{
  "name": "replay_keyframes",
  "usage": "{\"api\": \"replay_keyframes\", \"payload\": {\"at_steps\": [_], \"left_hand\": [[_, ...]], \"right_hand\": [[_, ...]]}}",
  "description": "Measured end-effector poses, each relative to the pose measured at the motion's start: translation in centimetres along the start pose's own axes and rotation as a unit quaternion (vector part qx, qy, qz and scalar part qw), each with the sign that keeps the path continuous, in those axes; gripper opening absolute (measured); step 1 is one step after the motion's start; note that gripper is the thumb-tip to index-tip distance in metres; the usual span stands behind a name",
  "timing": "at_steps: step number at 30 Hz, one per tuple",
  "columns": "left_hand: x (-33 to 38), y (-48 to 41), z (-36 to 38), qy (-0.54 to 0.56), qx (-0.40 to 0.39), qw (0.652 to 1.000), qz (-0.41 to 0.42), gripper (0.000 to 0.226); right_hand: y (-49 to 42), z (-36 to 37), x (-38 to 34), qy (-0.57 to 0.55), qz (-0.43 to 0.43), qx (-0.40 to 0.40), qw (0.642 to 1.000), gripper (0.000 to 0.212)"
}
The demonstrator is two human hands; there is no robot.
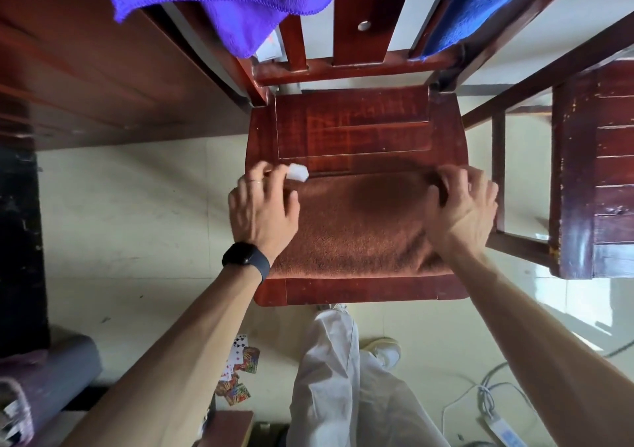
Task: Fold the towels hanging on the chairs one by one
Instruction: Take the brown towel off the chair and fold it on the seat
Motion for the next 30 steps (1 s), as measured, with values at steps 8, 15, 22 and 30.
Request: {"api": "replay_keyframes", "payload": {"at_steps": [8,15,22,30], "left_hand": [[4.2,-4.8,1.1,-0.013,-0.064,0.979,0.191,0.018],[2.9,-6.0,1.7,0.066,-0.128,0.979,0.142,0.013],[2.2,-7.2,2.5,0.091,-0.170,0.977,0.093,0.012],[3.0,-4.3,0.4,0.042,-0.006,0.990,0.136,0.028]], "right_hand": [[1.2,3.1,-7.1,0.120,-0.213,-0.069,0.967,0.030],[-0.1,4.1,-7.5,0.110,-0.180,-0.123,0.970,0.022],[-1.0,4.0,-7.6,0.104,-0.143,-0.118,0.977,0.023],[1.6,2.5,-6.2,0.061,-0.126,-0.001,0.990,0.026]]}}
Point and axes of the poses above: each hand's wrist, its own y-axis away from the middle knuckle, its own z-axis out of the palm, x = y × z, the point moved 10 cm from there along -y, towards the middle knuckle, and after that the axes turned 13 degrees about z, right-handed, at the moved point
